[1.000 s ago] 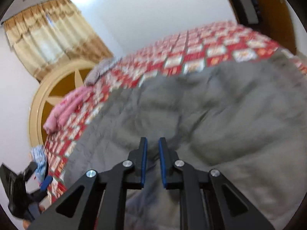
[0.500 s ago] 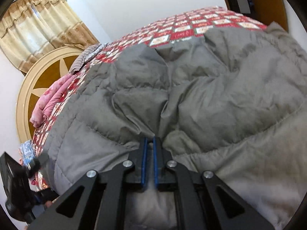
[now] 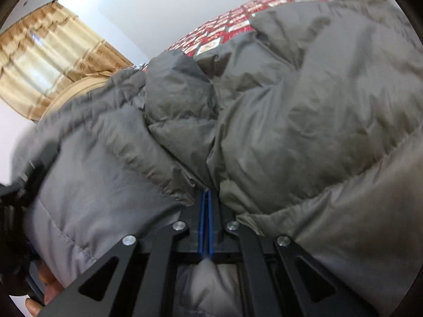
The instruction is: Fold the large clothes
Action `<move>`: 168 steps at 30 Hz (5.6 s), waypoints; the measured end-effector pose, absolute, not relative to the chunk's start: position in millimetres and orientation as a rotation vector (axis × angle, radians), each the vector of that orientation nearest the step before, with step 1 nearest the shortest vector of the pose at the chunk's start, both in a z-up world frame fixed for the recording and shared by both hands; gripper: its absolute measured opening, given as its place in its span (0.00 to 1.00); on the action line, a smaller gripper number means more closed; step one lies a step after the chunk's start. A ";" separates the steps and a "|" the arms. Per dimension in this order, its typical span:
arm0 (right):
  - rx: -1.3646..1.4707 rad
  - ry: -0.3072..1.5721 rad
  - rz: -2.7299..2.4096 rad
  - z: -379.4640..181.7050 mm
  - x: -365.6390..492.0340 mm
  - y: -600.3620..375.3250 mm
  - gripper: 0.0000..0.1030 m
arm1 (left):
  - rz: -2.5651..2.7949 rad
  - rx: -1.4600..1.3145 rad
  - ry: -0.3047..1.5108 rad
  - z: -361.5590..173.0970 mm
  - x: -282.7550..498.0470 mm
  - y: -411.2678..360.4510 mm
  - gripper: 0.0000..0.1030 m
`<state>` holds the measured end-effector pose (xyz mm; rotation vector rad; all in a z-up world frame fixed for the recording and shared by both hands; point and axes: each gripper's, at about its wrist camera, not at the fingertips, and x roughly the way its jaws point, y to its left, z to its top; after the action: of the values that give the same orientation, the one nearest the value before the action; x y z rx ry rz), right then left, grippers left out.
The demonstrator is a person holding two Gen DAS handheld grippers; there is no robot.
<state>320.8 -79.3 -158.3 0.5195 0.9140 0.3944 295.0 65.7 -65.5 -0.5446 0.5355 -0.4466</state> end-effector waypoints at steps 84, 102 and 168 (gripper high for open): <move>0.780 0.807 0.141 -146.3 296.1 -335.8 0.00 | -0.496 0.121 0.802 -112.1 388.8 -109.1 0.94; 0.319 0.859 0.007 -112.1 328.0 -331.3 0.87 | -0.456 0.096 0.748 -96.8 376.3 -97.4 0.95; 0.650 0.650 -0.022 -90.5 165.6 -486.4 0.24 | -0.980 0.135 0.889 -42.1 308.8 -324.4 0.52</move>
<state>165.6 -486.4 -90.5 0.6500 0.6498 -0.0218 308.8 -324.4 -42.1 0.1354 0.8887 -0.9798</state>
